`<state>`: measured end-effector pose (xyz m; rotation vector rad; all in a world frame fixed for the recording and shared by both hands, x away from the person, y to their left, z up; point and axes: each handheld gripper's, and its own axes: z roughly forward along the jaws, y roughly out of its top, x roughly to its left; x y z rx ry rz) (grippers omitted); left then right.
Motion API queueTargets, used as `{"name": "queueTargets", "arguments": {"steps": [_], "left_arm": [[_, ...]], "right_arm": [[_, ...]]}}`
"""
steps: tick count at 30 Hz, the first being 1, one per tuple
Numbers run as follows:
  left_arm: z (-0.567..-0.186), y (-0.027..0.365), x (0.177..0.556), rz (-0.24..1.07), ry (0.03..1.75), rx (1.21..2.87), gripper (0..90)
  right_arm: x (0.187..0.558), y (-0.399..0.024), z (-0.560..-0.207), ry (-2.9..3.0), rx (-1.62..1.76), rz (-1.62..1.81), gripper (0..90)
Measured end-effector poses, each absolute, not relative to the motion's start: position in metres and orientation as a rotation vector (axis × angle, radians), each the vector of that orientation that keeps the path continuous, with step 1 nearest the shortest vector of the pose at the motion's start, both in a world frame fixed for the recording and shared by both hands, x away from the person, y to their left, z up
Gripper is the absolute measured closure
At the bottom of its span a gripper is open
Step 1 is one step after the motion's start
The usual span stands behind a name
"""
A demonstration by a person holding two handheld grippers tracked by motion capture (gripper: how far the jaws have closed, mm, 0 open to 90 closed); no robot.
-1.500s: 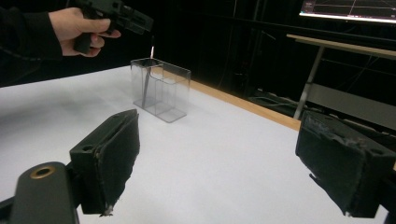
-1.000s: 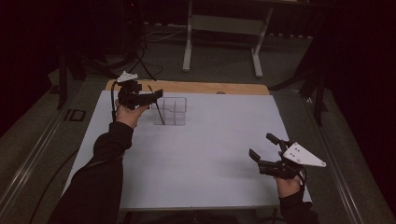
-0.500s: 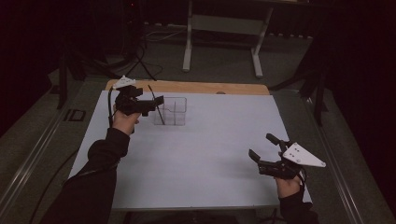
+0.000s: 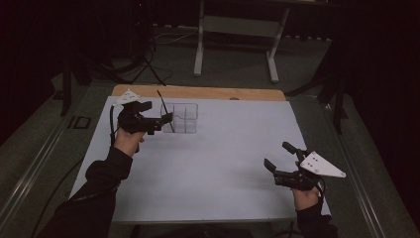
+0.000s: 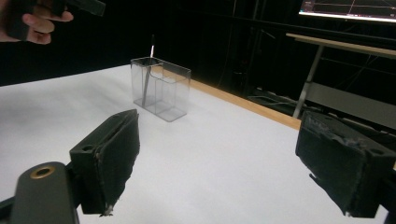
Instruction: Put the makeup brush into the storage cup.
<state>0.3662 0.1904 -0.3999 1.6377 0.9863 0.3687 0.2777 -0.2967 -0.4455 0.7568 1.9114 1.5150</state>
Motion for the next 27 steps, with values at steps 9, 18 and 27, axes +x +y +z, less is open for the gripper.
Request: {"name": "queueTargets", "arguments": {"steps": [9, 18, 27], "left_arm": [[-0.405, 0.191, 0.344, 0.335, 0.947, 1.654, 0.0], [-0.417, 0.191, 0.326, 0.334, 0.901, 1.646, 0.0], [-0.432, 0.19, 0.311, 0.316, 0.888, 1.663, 0.1]], "right_arm": [[0.277, -0.296, -0.445, 1.916, 0.753, 1.51, 13.4], [0.277, -0.295, -0.445, 1.918, 0.749, 1.506, 13.5], [0.277, -0.295, -0.445, 1.92, 0.751, 1.505, 13.5]]}}
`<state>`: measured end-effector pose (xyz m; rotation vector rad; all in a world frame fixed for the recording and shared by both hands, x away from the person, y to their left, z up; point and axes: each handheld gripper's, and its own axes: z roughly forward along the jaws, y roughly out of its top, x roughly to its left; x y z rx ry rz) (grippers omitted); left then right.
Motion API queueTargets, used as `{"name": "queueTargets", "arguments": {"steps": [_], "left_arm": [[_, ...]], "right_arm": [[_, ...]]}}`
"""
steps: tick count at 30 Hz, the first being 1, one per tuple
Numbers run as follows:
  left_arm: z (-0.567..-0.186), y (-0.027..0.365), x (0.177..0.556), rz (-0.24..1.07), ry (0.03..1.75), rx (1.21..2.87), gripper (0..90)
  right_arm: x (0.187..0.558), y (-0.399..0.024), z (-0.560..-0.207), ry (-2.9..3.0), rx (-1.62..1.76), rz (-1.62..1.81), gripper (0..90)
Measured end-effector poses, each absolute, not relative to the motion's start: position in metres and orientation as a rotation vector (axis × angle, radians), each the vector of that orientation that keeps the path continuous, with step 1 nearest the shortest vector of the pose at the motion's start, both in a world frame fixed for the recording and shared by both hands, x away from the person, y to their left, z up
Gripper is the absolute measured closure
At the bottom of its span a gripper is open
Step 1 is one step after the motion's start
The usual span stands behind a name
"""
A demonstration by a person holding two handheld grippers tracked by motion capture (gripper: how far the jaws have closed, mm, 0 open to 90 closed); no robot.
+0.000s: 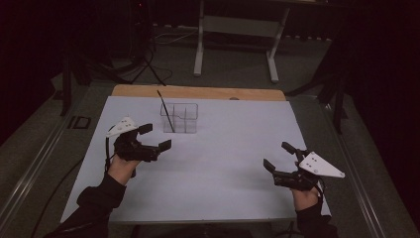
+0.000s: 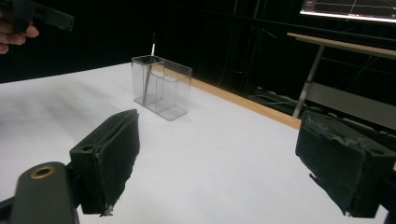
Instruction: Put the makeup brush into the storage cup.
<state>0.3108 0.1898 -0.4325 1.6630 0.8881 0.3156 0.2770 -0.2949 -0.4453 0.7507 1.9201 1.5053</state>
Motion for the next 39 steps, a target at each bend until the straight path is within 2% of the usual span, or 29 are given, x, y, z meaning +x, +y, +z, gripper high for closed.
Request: {"name": "queueTargets", "arguments": {"steps": [18, 39], "left_arm": [[-0.462, 0.186, 0.277, 0.282, 0.821, 1.69, 0.1], [-0.491, 0.196, 0.272, 0.326, 0.87, 1.649, 0.1]], "right_arm": [[0.277, -0.296, -0.446, 1.92, 0.757, 1.505, 13.5], [0.279, -0.298, -0.447, 1.927, 0.759, 1.511, 13.5]]}}
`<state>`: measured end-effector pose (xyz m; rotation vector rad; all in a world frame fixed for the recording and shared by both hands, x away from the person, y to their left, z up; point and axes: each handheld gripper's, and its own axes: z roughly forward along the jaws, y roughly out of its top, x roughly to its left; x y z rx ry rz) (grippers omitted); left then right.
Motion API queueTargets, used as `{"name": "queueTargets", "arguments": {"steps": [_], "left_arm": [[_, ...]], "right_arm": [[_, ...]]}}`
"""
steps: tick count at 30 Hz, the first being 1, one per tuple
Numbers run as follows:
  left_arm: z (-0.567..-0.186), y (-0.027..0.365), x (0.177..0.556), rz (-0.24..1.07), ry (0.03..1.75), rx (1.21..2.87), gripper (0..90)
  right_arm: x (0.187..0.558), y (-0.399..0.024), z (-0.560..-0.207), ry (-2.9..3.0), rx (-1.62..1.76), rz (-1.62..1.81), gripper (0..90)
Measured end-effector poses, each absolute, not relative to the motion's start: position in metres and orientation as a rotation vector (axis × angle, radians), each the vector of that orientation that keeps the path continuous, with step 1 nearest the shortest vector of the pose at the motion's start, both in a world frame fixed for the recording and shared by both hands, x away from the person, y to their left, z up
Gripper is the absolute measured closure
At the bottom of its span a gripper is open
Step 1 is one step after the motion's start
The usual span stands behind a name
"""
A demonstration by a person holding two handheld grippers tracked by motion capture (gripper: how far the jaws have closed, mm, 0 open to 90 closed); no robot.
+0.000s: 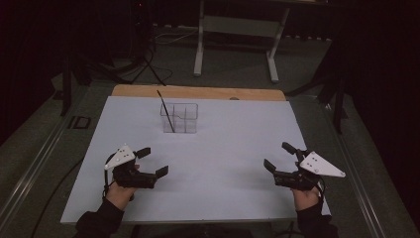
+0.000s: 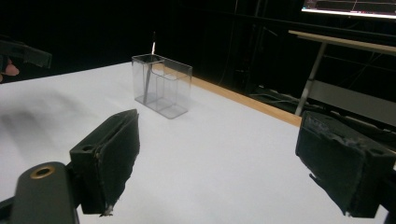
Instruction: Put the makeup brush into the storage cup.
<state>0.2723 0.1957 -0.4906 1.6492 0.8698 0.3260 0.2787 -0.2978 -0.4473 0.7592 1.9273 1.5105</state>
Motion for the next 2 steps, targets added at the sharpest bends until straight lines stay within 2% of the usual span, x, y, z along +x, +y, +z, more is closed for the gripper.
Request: {"name": "queueTargets", "arguments": {"steps": [2], "left_arm": [[-0.4905, 0.1956, 0.2724, 0.33, 0.87, 1.649, 0.1]], "right_arm": [[0.279, -0.2982, -0.4475, 1.929, 0.764, 1.51, 13.4]]}}
